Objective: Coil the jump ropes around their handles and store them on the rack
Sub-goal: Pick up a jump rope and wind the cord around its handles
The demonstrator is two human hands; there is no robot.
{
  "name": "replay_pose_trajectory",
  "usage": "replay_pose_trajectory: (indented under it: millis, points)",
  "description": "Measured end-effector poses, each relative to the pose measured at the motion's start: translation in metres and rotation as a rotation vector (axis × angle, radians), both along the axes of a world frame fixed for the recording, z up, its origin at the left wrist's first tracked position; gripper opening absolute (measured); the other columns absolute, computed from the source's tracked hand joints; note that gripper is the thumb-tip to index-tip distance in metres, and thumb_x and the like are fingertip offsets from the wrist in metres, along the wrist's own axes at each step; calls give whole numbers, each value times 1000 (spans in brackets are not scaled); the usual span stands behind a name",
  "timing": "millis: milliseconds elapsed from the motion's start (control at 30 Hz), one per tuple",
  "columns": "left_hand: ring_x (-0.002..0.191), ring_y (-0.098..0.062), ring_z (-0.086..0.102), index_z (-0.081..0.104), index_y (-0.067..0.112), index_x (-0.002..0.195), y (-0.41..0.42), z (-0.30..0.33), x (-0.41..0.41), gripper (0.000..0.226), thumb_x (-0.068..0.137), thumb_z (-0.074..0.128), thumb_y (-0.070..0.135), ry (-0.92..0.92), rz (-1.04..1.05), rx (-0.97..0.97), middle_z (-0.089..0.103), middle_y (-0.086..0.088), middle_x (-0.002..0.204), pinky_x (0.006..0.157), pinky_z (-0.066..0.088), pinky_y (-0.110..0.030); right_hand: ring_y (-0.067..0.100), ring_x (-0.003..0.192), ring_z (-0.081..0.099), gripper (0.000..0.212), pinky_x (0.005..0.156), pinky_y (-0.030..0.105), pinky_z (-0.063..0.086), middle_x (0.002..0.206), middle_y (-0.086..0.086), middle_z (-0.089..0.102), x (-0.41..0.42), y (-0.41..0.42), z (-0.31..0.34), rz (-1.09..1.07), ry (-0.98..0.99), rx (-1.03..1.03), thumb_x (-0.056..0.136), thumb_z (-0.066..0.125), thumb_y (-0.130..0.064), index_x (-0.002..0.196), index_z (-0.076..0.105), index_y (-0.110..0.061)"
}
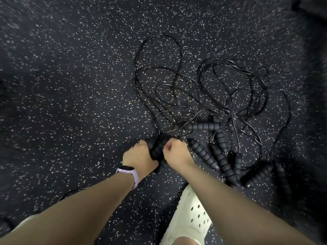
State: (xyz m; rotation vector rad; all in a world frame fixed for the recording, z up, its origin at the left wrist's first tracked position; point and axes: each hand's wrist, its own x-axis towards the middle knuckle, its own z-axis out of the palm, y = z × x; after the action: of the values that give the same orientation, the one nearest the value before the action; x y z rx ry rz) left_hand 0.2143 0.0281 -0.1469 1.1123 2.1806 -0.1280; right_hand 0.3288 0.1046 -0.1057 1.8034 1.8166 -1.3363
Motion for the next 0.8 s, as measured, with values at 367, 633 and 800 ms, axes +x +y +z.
replay_pose_trajectory:
  millis: [367, 633, 800]
  points:
    - [78, -13, 68, 49, 26, 98, -4, 51, -11, 46, 63, 73, 44, -434, 371, 264, 68, 10, 84, 68, 56, -31, 26, 95, 72, 39, 81, 39, 61, 106, 8, 74, -34, 4, 23, -696, 457, -425, 88, 80, -38, 112, 64, -12]
    - [65, -6, 64, 41, 29, 119, 24, 172, -47, 61, 67, 72, 28, -719, 357, 452, 66, -1, 96, 52, 47, -21, 21, 87, 74, 26, 85, 39, 60, 96, 7, 78, -59, 26, 141, -596, 731, -428, 93, 77, -18, 116, 69, -11]
    - [69, -3, 71, 41, 30, 125, 12, 269, -60, 63, 72, 73, 20, -780, 352, 557, 70, -2, 98, 50, 51, -19, 22, 87, 73, 21, 79, 37, 58, 92, 5, 78, -67, 18, 236, -451, 788, -427, 97, 69, -13, 118, 68, -16]
